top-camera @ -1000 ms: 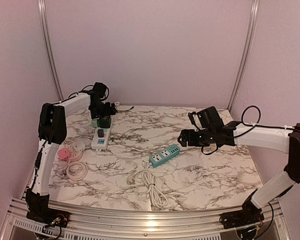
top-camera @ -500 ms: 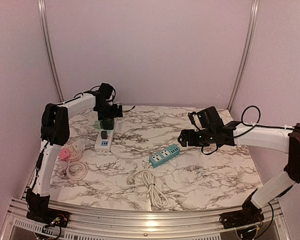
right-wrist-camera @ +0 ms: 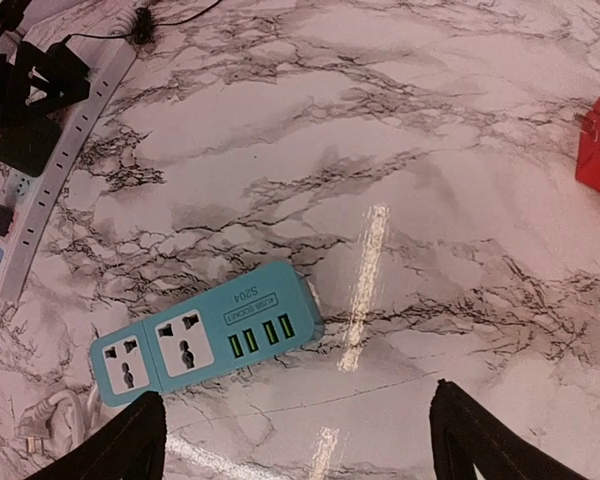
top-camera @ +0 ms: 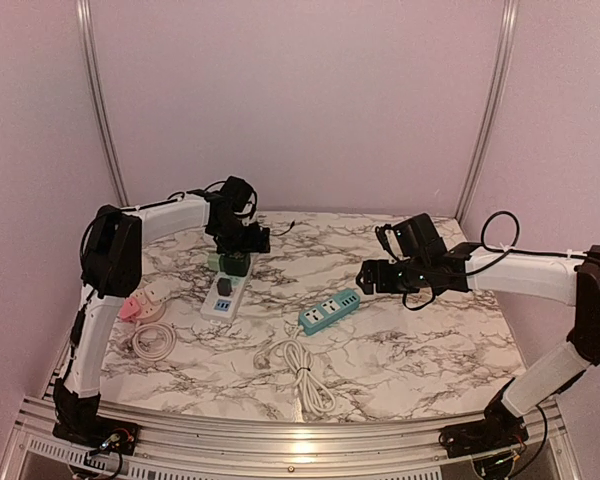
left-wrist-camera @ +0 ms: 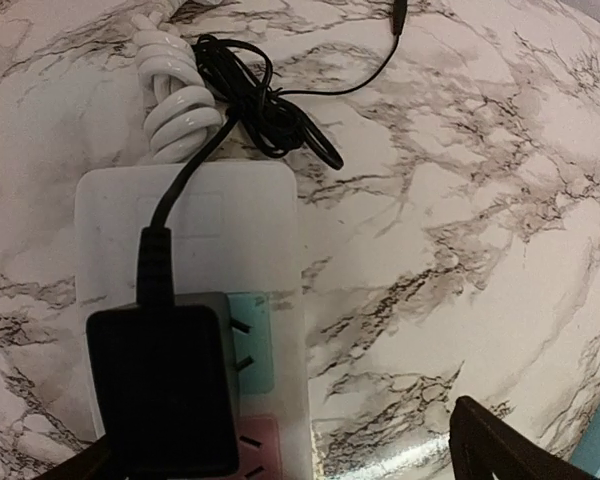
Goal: Pull the plug off the socket
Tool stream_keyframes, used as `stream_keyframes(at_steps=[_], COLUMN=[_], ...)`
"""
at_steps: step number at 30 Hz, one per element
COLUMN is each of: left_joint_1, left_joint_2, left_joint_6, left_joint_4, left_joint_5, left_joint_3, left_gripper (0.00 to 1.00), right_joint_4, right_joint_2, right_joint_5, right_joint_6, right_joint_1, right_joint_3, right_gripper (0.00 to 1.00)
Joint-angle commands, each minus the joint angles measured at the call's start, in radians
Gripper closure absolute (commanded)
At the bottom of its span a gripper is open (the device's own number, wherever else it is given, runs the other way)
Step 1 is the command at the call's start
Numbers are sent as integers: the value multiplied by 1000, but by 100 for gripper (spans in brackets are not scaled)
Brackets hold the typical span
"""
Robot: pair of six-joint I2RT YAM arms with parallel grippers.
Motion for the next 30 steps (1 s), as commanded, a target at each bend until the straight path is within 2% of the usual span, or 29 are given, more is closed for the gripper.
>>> stream_keyframes(at_steps=[1, 12, 20, 24, 30], left_joint_1=[-103, -310, -393, -399, -390], left_joint_2=[-55, -155, -194, -233, -335], left_joint_6=[-25, -80, -90, -98, -85], left_joint_4=[-17, 91, 125, 136, 128], left_joint_5=[100, 148, 188, 152, 19], left_joint_3=[-89, -276, -311, -328, -331], left_gripper=[1, 1, 1, 1, 1], right_joint_4=[-18, -36, -56, -61, -69], right_joint_2=[0, -30, -50, -52, -34], right_joint_5=[33, 64, 88, 87, 81], right_joint_6=[-14, -19, -23, -24, -46], right_joint_1=[6, 6, 6, 6, 6], right_joint_3=[6, -26, -42, -35, 1], right_gripper=[12, 12, 12, 12, 12])
